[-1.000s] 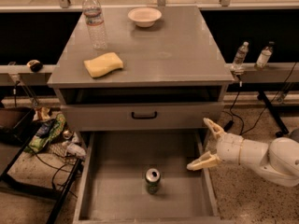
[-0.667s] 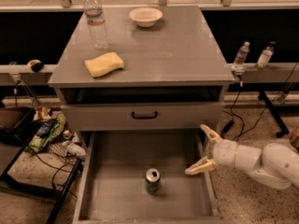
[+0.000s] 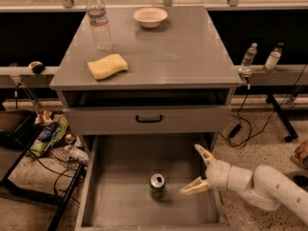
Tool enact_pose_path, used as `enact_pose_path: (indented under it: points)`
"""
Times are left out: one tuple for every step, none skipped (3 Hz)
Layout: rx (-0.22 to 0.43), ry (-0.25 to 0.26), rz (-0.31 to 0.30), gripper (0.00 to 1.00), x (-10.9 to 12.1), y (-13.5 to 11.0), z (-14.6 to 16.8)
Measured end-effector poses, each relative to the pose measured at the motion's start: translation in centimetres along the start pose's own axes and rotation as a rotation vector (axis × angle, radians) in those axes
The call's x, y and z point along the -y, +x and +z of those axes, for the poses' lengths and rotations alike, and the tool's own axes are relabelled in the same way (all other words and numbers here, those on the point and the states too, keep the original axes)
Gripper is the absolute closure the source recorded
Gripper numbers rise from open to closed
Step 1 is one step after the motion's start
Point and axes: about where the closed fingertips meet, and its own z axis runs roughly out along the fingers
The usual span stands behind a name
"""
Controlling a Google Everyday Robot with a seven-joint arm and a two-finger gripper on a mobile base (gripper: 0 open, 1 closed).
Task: Pick green can from middle drawer and place on counter
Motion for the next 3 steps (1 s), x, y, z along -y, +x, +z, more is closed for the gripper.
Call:
enact_pose_path:
  points:
    - [0.034, -0.06, 0.017, 0.0, -3.4, 0.6, 4.2]
    - [0.038, -0.109, 0.051, 0.0, -5.0, 2.4, 8.0]
    - [0.0, -0.145, 0.078, 0.18, -5.4, 4.8, 10.6]
